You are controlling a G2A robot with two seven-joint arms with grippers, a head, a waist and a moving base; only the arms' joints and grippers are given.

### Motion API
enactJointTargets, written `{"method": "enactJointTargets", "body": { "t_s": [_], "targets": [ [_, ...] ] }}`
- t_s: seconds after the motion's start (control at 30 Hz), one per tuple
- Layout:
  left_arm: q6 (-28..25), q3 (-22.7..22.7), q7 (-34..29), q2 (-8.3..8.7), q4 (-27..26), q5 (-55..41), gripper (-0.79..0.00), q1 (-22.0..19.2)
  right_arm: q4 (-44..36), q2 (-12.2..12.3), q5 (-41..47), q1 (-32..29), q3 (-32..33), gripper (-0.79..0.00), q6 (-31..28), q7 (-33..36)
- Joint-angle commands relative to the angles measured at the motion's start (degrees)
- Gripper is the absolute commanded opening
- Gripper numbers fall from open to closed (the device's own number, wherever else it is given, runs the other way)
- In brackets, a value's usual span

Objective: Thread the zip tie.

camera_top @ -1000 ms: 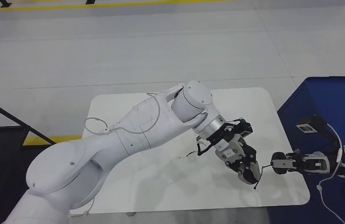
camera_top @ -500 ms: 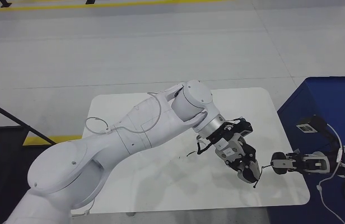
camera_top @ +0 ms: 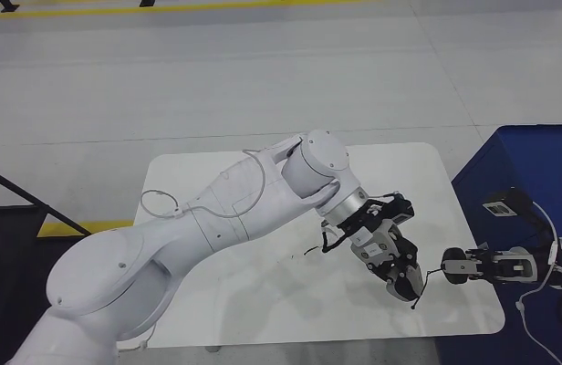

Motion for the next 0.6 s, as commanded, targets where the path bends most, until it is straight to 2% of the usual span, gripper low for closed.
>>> {"method": "enactJointTargets", "body": {
  "t_s": [0.0,0.57],
  "targets": [
    [-0.04,0.00,-0.04,-0.08,0.14,-0.10,-0.785,0.11,0.00,0.00,0.00,0.00,0.00,-0.785,0.00,0.00],
    [1.65,0.00,1.63,-1.21,0.99,-1.12,-0.785,0.83,0.00,0.00,0.00,0.00,0.00,-0.785,0.00,0.00]
  ]
}}
